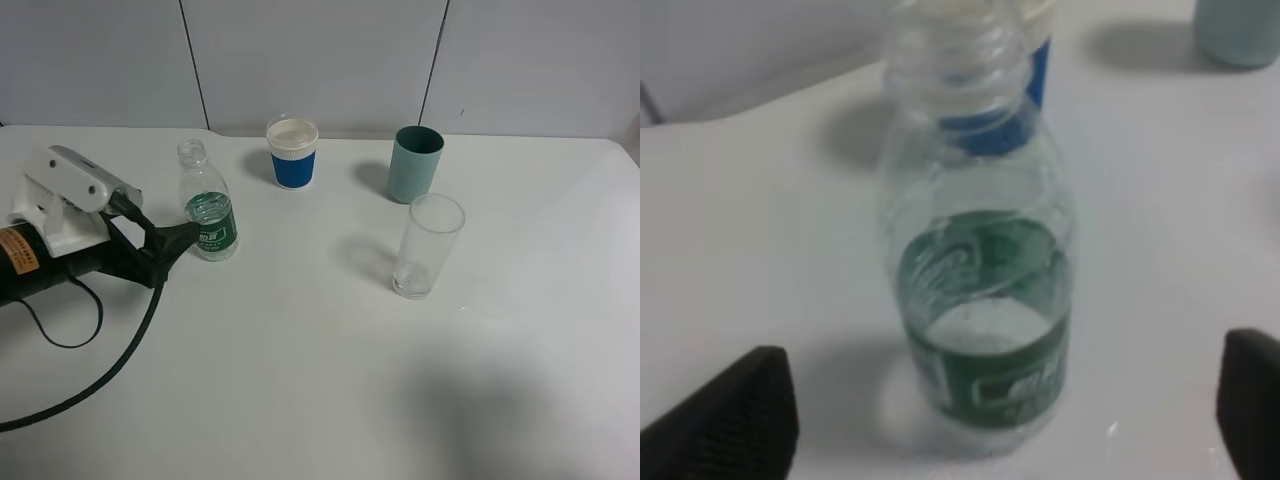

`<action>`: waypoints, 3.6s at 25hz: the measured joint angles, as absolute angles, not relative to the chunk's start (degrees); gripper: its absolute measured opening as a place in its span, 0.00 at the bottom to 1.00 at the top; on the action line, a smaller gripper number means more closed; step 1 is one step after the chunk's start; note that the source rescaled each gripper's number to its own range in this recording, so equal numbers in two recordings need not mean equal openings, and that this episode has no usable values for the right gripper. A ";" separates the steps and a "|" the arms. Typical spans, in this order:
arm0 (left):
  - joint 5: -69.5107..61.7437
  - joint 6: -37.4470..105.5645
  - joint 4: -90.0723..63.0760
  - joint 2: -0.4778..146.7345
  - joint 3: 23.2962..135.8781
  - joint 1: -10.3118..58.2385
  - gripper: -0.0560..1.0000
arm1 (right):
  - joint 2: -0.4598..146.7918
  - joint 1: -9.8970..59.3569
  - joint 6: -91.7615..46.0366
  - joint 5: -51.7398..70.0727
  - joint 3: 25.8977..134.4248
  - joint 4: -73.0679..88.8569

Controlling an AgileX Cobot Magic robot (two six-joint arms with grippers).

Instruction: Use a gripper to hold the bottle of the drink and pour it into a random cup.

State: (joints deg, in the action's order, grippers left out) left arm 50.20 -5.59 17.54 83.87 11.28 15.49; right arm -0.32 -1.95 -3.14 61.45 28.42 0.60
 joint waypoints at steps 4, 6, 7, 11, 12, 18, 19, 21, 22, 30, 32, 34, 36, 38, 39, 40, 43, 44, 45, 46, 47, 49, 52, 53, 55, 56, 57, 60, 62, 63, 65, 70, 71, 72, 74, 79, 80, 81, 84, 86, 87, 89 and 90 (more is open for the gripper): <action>39.30 -9.95 16.91 73.97 11.03 15.49 0.66 | -0.32 -1.95 -3.14 61.45 28.42 0.60; 31.84 -12.67 16.91 68.74 12.37 15.49 0.66 | -0.32 -1.95 -3.14 61.45 28.42 0.60; 27.54 -14.07 16.91 66.68 13.36 15.49 0.66 | -0.32 -1.95 -3.14 61.45 28.42 0.60; 8.89 -17.47 16.91 58.69 20.46 15.49 0.66 | -0.32 -1.95 -3.14 61.45 28.42 0.60; 4.70 -17.86 16.91 57.07 22.78 15.49 0.66 | -0.32 -1.95 -3.14 61.45 28.42 0.60; -24.30 -18.06 16.91 50.76 36.71 15.49 0.66 | -0.32 -1.95 -3.14 61.45 28.42 0.60; -27.93 -18.01 16.91 49.94 39.05 15.49 0.66 | -0.32 -1.95 -3.14 61.45 28.42 0.60; -35.90 -18.01 16.91 48.17 43.44 15.49 0.66 | -0.32 -1.95 -3.14 61.45 28.42 0.60; -39.07 -18.01 16.91 47.36 45.10 15.49 0.66 | -0.32 -1.95 -3.14 61.45 28.42 0.60; -60.58 -16.73 18.69 36.60 53.43 15.49 0.66 | -0.32 -1.95 -3.14 61.45 28.42 0.60; -61.96 -16.73 18.81 33.16 53.51 14.91 0.66 | -0.32 -1.95 -3.14 61.45 28.42 0.60; -63.01 -16.33 18.49 30.53 53.51 12.95 0.66 | -0.32 -1.95 -3.14 61.45 28.42 0.60; -63.43 -14.69 17.34 28.35 53.55 10.39 0.66 | -0.32 -1.95 -3.14 61.45 28.42 0.60; -63.84 -12.06 14.87 26.23 53.55 7.21 0.66 | -0.32 -1.95 -3.14 61.45 28.42 0.60; -63.97 -10.43 13.61 25.21 53.55 5.89 0.66 | -0.32 -1.95 -3.14 61.45 28.42 0.60; -64.08 -8.90 11.96 24.41 53.55 4.42 0.66 | -0.32 -1.95 -3.14 61.45 28.42 0.60; -64.37 -6.34 7.94 21.61 53.55 1.66 0.66 | -0.32 -1.95 -3.14 61.45 28.42 0.60; -64.47 -6.07 7.14 20.63 53.49 1.12 0.66 | -0.32 -1.95 -3.14 61.45 28.42 0.60; -64.52 -5.96 6.67 19.57 53.18 0.81 0.66 | -0.32 -1.95 -3.14 61.45 28.42 0.60; -64.52 -5.83 6.54 18.32 52.47 0.75 0.66 | -0.32 -1.95 -3.14 61.45 28.42 0.60; -64.52 -5.83 6.43 17.17 51.56 0.75 0.66 | -0.32 -1.95 -3.14 61.45 28.42 0.60; -64.52 -5.83 6.23 14.23 48.87 0.75 0.66 | -0.32 -1.95 -3.14 61.45 28.42 0.60; -64.03 -5.83 4.88 9.77 44.78 0.75 0.66 | -0.32 -1.95 -3.14 61.45 28.42 0.60; -63.61 -5.83 4.17 8.21 43.35 0.75 0.66 | -0.32 -1.95 -3.14 61.45 28.42 0.60; -62.81 -5.83 3.26 5.57 40.87 0.75 0.66 | -0.32 -1.95 -3.14 61.45 28.42 0.60; -62.70 -5.83 3.03 4.27 39.67 0.75 0.66 | -0.32 -1.95 -3.14 61.45 28.42 0.60; -62.62 -5.83 2.91 3.03 38.62 0.75 0.66 | -0.32 -1.95 -3.14 61.45 28.42 0.60; -62.21 -5.46 2.81 0.17 36.35 0.75 0.66 | -0.32 -1.95 -3.14 61.45 28.42 0.60; -61.98 -4.64 2.81 -0.20 35.51 0.75 0.66 | -0.32 -1.95 -3.14 61.45 28.42 0.60; -61.98 -4.24 2.81 -0.26 35.03 0.75 0.66 | -0.32 -1.95 -3.14 61.45 28.42 0.60; -61.75 -3.45 2.74 -0.28 34.07 0.75 0.66 | -0.32 -1.95 -3.14 61.45 28.42 0.60; -60.32 -3.02 2.69 -0.28 29.99 0.75 0.66 | -0.32 -1.95 -3.14 61.45 28.42 0.60; -60.32 -3.02 2.69 -0.28 29.38 0.75 0.66 | -0.32 -1.95 -3.14 61.45 28.42 0.60; -60.32 -3.02 2.69 -0.28 29.08 0.75 0.66 | -0.32 -1.95 -3.14 61.45 28.42 0.60; -60.32 -2.95 2.69 -0.28 28.95 0.75 0.66 | -0.32 -1.95 -3.14 61.45 28.42 0.60; -60.32 -2.95 2.69 -0.28 28.95 0.75 0.66 | -0.32 -1.95 -3.14 61.45 28.42 0.60; -60.32 -2.95 2.69 -0.28 28.95 0.75 0.66 | -0.32 -1.95 -3.14 61.45 28.42 0.60; -60.32 -2.95 2.69 -0.28 28.95 0.75 0.66 | -0.32 -1.95 -3.14 61.45 28.42 0.60; -60.32 -2.91 2.69 -0.28 28.95 0.75 0.66 | -0.32 -1.95 -3.14 61.45 28.42 0.60; -60.32 -2.91 2.69 -0.28 28.95 0.75 0.66 | -0.32 -1.95 -3.14 61.45 28.42 0.60; -60.32 -2.91 2.69 -0.28 28.95 0.75 0.66 | -0.32 -1.95 -3.14 61.45 28.42 0.60; -60.32 -2.91 2.69 -0.28 28.95 0.75 0.66 | -0.32 -1.95 -3.14 61.45 28.42 0.60; -60.32 -2.84 2.69 -0.28 28.95 0.75 0.66 | -0.32 -1.95 -3.14 61.45 28.42 0.60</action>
State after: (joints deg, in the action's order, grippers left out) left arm -60.32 -2.84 2.69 -0.28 28.95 0.75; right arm -0.32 -1.95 -3.14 61.45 28.42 0.60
